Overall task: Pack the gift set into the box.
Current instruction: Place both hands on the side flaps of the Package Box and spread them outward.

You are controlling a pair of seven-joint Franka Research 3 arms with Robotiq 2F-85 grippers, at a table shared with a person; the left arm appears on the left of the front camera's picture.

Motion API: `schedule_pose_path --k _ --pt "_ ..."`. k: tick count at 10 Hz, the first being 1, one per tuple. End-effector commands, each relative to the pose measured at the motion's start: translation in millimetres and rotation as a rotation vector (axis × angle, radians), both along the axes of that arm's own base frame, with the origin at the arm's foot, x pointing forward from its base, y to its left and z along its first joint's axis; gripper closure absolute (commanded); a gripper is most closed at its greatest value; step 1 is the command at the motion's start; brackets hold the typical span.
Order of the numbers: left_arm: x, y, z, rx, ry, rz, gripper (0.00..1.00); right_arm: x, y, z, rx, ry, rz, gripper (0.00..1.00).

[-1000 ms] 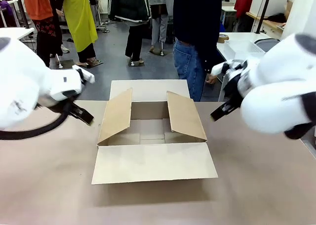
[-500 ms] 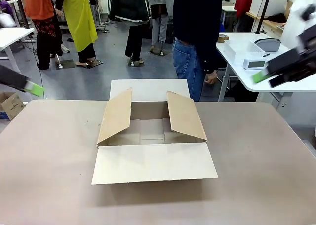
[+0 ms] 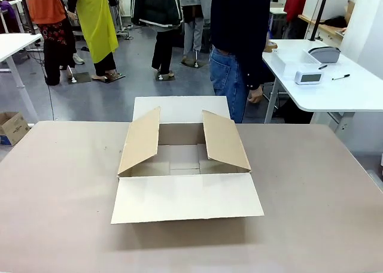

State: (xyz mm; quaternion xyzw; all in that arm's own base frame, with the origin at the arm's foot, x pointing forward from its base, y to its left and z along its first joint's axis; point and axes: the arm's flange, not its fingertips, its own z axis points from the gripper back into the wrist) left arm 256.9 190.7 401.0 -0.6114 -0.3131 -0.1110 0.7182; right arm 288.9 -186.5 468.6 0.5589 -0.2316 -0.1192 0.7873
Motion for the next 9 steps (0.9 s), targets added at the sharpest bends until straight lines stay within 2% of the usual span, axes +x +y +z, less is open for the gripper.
schedule_pose_path --k 1,2,7,8,9 --pt "35.0 -11.5 -22.4 -0.297 0.247 0.175 0.0 32.5 0.5 -63.7 0.1 0.059 -0.046 0.0" --pt "0.0 0.0 0.0 0.0 0.0 0.0 0.0 0.0 0.0 0.0 0.0 0.0 0.0 0.0" --pt "0.0 0.0 0.0 0.0 0.0 0.0 0.0 0.0 0.0 0.0 0.0 0.0 0.0 0.0" --pt "4.8 0.1 -1.8 0.0 0.029 -0.022 0.0 4.3 1.7 1.6 -0.019 0.022 0.016 0.0" --pt "11.0 -17.3 19.5 0.042 0.046 -0.044 0.0 16.9 36.9 15.8 -0.137 0.012 0.071 0.0"
